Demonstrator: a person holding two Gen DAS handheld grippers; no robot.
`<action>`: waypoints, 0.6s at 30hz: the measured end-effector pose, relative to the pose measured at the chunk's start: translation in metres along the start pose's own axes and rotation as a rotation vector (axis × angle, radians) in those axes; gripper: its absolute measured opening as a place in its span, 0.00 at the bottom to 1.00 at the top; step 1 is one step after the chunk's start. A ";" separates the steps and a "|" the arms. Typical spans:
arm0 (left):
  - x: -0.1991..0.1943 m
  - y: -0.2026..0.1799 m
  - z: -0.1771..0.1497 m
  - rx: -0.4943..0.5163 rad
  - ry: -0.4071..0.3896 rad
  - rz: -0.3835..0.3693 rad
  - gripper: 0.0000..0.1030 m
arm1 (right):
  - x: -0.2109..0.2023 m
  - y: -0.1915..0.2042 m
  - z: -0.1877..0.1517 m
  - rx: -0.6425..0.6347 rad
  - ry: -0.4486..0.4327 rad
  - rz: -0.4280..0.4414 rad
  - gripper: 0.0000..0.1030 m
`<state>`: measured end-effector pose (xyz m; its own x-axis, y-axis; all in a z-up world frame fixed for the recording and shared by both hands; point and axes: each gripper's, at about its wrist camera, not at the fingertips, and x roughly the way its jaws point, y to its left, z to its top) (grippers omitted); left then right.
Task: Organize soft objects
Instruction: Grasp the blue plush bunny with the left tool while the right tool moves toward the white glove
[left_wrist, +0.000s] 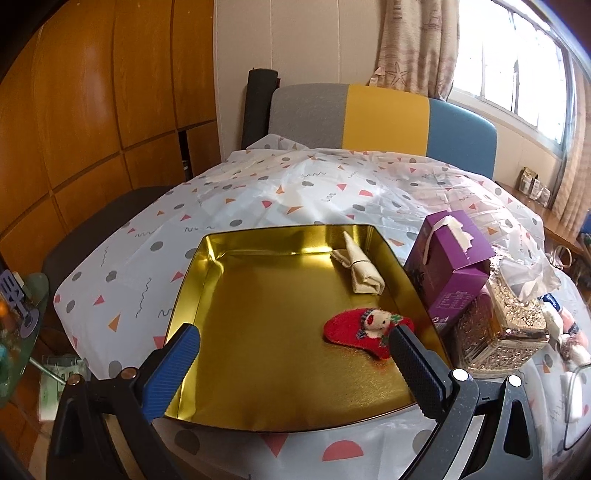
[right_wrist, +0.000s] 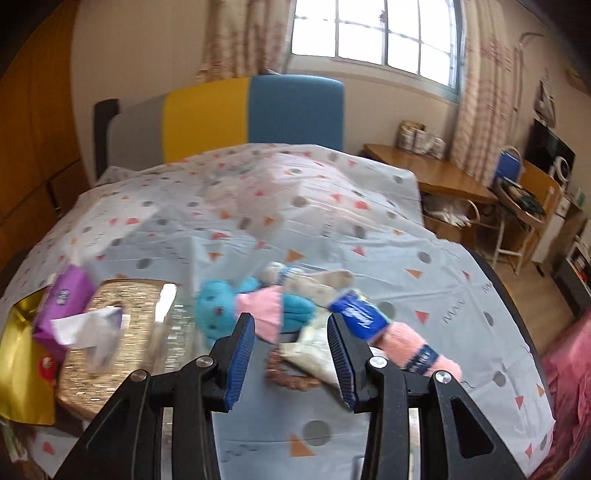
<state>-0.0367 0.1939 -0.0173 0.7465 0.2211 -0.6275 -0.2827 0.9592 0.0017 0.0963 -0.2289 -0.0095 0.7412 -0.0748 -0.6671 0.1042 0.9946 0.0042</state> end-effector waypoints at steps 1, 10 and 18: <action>0.000 -0.002 0.001 0.007 -0.008 0.002 1.00 | 0.006 -0.009 -0.002 0.018 0.008 -0.017 0.40; 0.000 -0.029 0.021 0.095 -0.040 -0.116 1.00 | 0.038 -0.077 -0.028 0.289 0.110 -0.060 0.40; -0.009 -0.104 0.066 0.301 -0.052 -0.240 1.00 | 0.045 -0.080 -0.031 0.341 0.189 -0.013 0.40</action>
<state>0.0261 0.1039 0.0397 0.8018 -0.0149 -0.5974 0.0874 0.9919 0.0926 0.1008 -0.3096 -0.0634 0.6065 -0.0410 -0.7940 0.3507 0.9101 0.2209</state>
